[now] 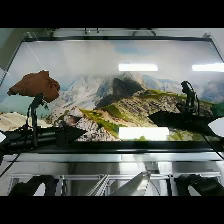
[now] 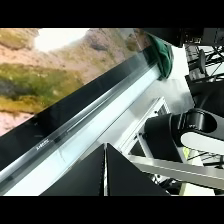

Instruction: Fold the shirts.

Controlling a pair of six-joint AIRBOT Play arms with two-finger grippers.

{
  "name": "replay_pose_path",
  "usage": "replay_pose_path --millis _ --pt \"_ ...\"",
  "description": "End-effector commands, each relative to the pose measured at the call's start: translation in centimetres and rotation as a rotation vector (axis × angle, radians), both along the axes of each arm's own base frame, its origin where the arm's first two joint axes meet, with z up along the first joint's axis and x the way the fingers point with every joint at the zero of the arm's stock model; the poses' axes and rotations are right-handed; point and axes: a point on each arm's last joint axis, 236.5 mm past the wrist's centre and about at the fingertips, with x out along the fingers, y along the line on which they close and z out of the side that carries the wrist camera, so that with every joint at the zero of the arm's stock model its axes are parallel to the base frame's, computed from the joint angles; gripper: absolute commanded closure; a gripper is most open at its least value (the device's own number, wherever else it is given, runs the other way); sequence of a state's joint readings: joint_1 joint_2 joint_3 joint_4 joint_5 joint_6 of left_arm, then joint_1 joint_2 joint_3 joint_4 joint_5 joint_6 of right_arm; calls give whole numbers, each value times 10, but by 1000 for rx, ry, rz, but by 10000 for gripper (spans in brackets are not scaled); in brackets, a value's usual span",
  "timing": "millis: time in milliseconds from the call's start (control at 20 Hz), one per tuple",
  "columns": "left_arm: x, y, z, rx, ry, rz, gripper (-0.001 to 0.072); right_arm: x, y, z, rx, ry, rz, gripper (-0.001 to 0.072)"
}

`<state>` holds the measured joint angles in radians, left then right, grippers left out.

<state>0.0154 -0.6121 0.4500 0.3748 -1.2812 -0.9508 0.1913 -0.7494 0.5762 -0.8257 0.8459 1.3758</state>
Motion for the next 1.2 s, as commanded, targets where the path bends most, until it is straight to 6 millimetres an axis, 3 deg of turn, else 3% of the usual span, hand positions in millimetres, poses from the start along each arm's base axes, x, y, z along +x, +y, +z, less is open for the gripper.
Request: replay_pose_path --millis 0,150,200,300,350,550,700,800,900,1150 --pt "0 0 0 0 -1 2 688 0 0 0 1 0 1 693" --pt "5 1 1 -1 5 28 685 0 0 0 1 0 1 693" --pt "12 4 8 -5 0 55 530 0 0 0 1 0 1 693" --pt "36 21 34 14 -45 132 76 0 0 0 1 0 0 693" --pt "56 42 46 59 -64 203 -8 0 0 0 1 0 1 693" --pt "122 151 74 328 -116 393 -9 0 0 0 0 1 1 693" --pt "166 241 77 427 -82 560 -9 0 0 -1 0 4 0 693" --pt "189 293 60 453 -31 644 -10 0 0 -2 0 5 1 693" --pt "214 332 33 484 20 684 -10 0 0 -1 0 5 0 693" --pt "287 383 -39 506 91 690 -10 0 0 -2 0 5 1 693"
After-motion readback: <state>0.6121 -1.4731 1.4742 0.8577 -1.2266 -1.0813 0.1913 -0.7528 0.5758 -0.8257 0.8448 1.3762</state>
